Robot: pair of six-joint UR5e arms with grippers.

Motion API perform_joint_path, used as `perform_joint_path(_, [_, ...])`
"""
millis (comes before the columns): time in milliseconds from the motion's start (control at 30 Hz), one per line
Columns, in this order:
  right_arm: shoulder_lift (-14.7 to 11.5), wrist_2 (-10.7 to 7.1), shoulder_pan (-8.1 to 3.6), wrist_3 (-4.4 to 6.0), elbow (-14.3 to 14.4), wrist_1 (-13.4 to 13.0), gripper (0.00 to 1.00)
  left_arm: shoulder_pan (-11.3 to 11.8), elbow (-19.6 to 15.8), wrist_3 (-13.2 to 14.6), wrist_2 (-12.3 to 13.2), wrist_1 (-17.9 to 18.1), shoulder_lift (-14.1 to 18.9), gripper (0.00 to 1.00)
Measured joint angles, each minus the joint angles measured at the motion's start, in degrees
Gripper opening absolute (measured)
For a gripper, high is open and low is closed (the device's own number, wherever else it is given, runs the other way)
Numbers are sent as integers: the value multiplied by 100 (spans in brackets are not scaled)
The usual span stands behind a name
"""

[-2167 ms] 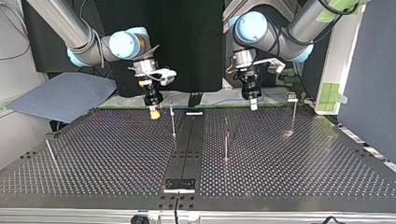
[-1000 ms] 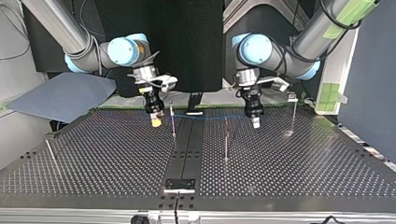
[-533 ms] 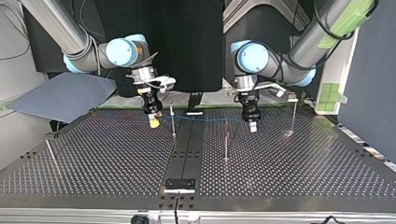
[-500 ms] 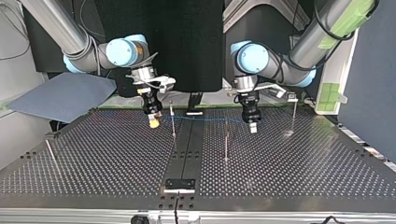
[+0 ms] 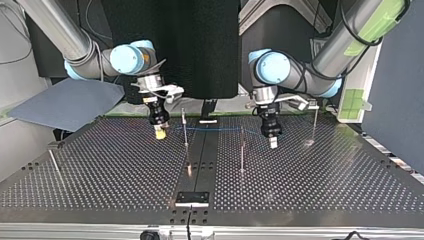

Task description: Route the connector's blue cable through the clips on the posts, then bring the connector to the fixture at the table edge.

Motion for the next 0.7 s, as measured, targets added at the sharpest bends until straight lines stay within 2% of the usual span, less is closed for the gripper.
perform_joint_path(300, [248,-35,-54,-7,-240,66,0,58,268,-144,149,-75,-193,0])
perform_joint_path(467, [288,-58,-76,-8,-430,172,0,92,459,-232,201,-172,-267,0])
perform_joint_path(700, [324,-143,-112,-9,-736,311,0,201,533,-350,282,-183,-306,0])
